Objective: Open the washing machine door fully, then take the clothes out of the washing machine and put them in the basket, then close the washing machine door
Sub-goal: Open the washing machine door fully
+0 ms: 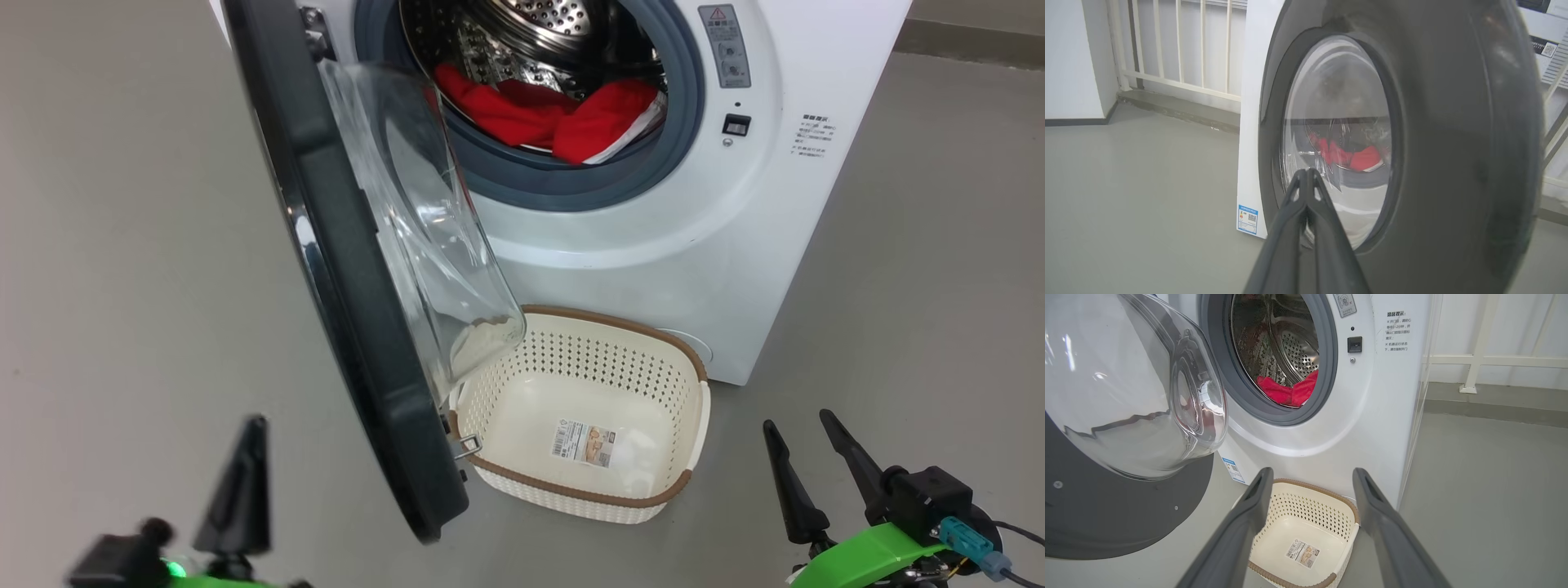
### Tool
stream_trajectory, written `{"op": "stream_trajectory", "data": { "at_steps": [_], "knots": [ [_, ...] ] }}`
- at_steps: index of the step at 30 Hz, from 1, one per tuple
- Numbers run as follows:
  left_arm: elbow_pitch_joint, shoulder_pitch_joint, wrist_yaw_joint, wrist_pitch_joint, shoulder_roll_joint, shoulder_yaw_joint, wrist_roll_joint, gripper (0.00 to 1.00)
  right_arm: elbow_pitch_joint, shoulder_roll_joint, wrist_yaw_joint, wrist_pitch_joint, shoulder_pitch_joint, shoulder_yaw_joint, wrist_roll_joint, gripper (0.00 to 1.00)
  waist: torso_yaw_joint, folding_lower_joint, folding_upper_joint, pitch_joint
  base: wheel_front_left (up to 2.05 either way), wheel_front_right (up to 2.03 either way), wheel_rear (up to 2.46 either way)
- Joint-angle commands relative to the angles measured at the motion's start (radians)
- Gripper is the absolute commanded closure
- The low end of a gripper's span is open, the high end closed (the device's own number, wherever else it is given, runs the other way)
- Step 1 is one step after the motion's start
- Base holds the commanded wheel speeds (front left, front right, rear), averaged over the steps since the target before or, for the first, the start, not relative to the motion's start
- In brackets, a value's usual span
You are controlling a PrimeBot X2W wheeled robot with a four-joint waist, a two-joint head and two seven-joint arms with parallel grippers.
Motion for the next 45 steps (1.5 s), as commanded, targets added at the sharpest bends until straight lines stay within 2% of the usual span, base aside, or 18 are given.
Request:
{"op": "stream_trajectory", "data": {
  "at_steps": [1,3,7,11,14,17,19,23,26,31,36,45],
  "knots": [
    [-0.091,-0.047,0.015,-0.012,0.011,0.066,-0.021,1.0,-0.022,-0.005,0.008,-0.009,-0.005,0.025,-0.007,0.0,0.0,0.0,-0.0001,0.001,0.0,0.0,0.0],
    [-0.128,-0.056,0.018,-0.012,0.011,0.075,-0.021,1.0,-0.022,-0.006,0.008,-0.009,-0.006,0.025,-0.007,0.0,0.0,0.0,-0.0001,0.001,0.0,0.0,0.0],
    [-0.315,-0.086,0.046,-0.012,0.011,0.066,-0.029,1.0,-0.025,-0.008,0.008,-0.009,-0.01,0.025,-0.005,0.0,-0.001,0.0,-0.0001,0.001,0.0,0.0,0.0],
    [-0.456,-0.085,0.056,-0.012,0.011,-0.021,-0.02,1.0,-0.027,-0.011,0.008,-0.009,-0.011,0.032,0.004,0.0,-0.004,0.0,-0.0001,0.002,0.0,0.0,0.0],
    [-0.503,-0.068,0.056,-0.012,0.011,-0.137,-0.015,1.0,-0.029,-0.014,0.008,-0.009,-0.01,0.033,0.005,0.0,-0.007,0.0,-0.0001,0.003,0.0,0.0,0.0],
    [-0.497,-0.043,0.05,-0.012,0.011,-0.278,-0.02,1.0,-0.032,-0.014,0.008,-0.009,-0.01,0.032,0.004,0.0,-0.01,0.0,-0.0001,0.006,0.0,0.0,0.0],
    [-0.444,-0.023,0.048,-0.012,0.011,-0.361,-0.038,1.0,-0.033,-0.014,0.008,-0.009,-0.012,0.032,0.002,0.0,-0.013,0.0,-0.0001,0.009,0.0,0.0,0.0],
    [-0.293,-0.011,0.06,-0.012,0.011,-0.448,-0.116,1.0,-0.034,-0.014,0.008,-0.009,-0.019,0.036,0.002,0.0,-0.016,0.0,-0.0001,0.017,0.0,0.0,0.0],
    [-0.176,-0.023,0.06,-0.012,0.011,-0.463,-0.148,1.0,-0.038,-0.014,0.008,-0.009,-0.024,0.038,0.001,0.0,-0.017,0.0,-0.0001,0.022,0.0,0.0,0.0],
    [-0.056,-0.055,0.059,-0.012,0.011,-0.42,-0.213,1.0,-0.043,-0.014,0.008,-0.009,-0.032,0.044,0.001,0.0,-0.018,0.0,-0.0001,0.026,0.0,0.0,0.0],
    [-0.039,-0.081,0.069,-0.012,0.011,-0.363,-0.25,1.0,-0.045,-0.016,0.008,-0.009,-0.035,0.049,0.007,0.0,-0.02,0.0,-0.0001,0.026,0.0,0.0,0.0],
    [-0.029,-0.068,0.085,-0.012,0.011,-0.302,-0.244,1.0,-0.053,-0.015,0.008,-0.009,-0.031,0.051,0.013,0.0,-0.014,0.0,-0.0001,0.021,0.0,0.0,0.0]
  ]
}}
